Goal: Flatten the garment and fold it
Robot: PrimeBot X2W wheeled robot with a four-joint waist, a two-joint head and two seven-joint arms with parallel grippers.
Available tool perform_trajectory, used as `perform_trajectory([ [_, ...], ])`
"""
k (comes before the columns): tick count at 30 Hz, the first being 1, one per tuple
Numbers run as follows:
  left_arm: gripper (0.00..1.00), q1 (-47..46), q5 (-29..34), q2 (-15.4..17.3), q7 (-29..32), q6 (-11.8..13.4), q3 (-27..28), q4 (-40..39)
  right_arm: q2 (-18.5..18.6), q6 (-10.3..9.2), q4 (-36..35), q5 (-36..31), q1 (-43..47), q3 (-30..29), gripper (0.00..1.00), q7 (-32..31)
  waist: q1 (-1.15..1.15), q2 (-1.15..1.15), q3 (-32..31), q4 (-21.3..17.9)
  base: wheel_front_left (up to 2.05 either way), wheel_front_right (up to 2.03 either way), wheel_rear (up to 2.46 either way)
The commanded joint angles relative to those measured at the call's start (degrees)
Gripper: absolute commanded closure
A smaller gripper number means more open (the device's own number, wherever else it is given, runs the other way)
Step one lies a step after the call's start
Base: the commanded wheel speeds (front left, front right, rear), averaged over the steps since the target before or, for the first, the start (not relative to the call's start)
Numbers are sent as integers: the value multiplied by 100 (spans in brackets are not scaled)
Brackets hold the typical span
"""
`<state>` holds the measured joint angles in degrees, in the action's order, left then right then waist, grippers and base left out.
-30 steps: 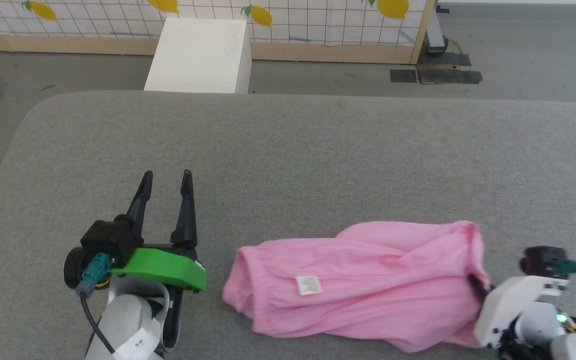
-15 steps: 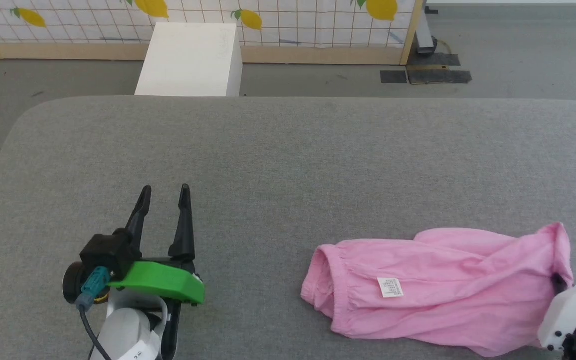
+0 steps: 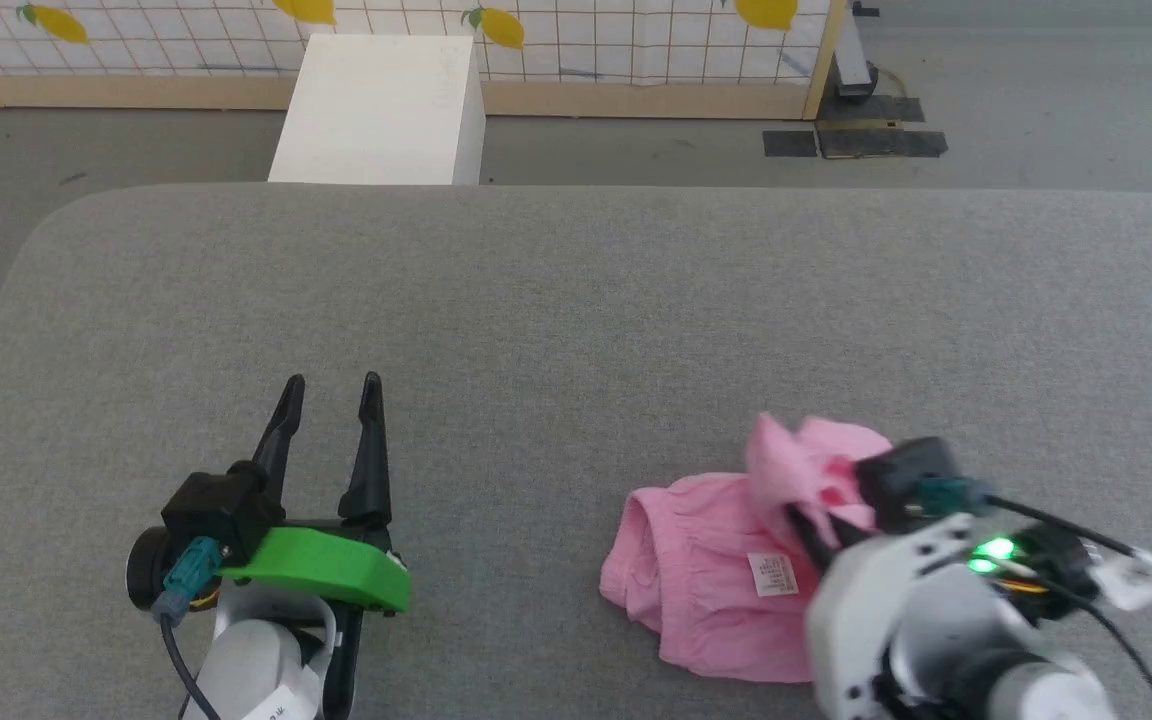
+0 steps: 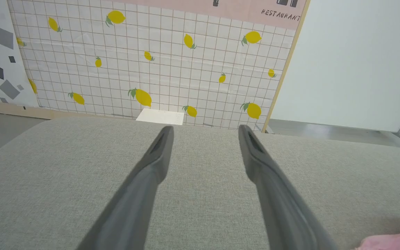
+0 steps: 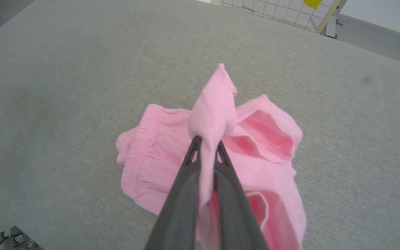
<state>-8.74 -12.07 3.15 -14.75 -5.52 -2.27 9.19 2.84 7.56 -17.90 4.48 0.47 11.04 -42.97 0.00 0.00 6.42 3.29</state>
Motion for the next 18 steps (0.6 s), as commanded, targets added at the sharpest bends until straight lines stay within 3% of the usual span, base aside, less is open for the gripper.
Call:
perform_trajectory([
  [1,0,-35,40,-24,-25,-39,0,0,19,-8,140,-46,-202,228,100,-45,0,0,36,41,0,0,0],
  [8,0,-134,-61,-26,-25,-38,-123,24,14,-8,1279,96,-745,1191,97,-26,0,0,146,223,0,0,0],
  [9,0,-137,-71,-26,-25,-35,-132,30,12,-8,1439,164,-791,1277,68,18,0,0,153,244,0,0,0],
  [10,0,-137,-77,-26,-25,-32,-139,32,11,-8,1568,206,-848,1375,0,71,0,0,158,261,0,0,0],
  [14,0,-102,-81,-26,-25,-18,-124,49,7,-8,1802,388,-994,1548,0,390,0,0,133,281,0,0,0],
  [18,0,-20,-58,-26,-25,-2,-60,48,6,-8,1627,619,-1157,1516,0,1182,0,0,62,210,0,0,0],
])
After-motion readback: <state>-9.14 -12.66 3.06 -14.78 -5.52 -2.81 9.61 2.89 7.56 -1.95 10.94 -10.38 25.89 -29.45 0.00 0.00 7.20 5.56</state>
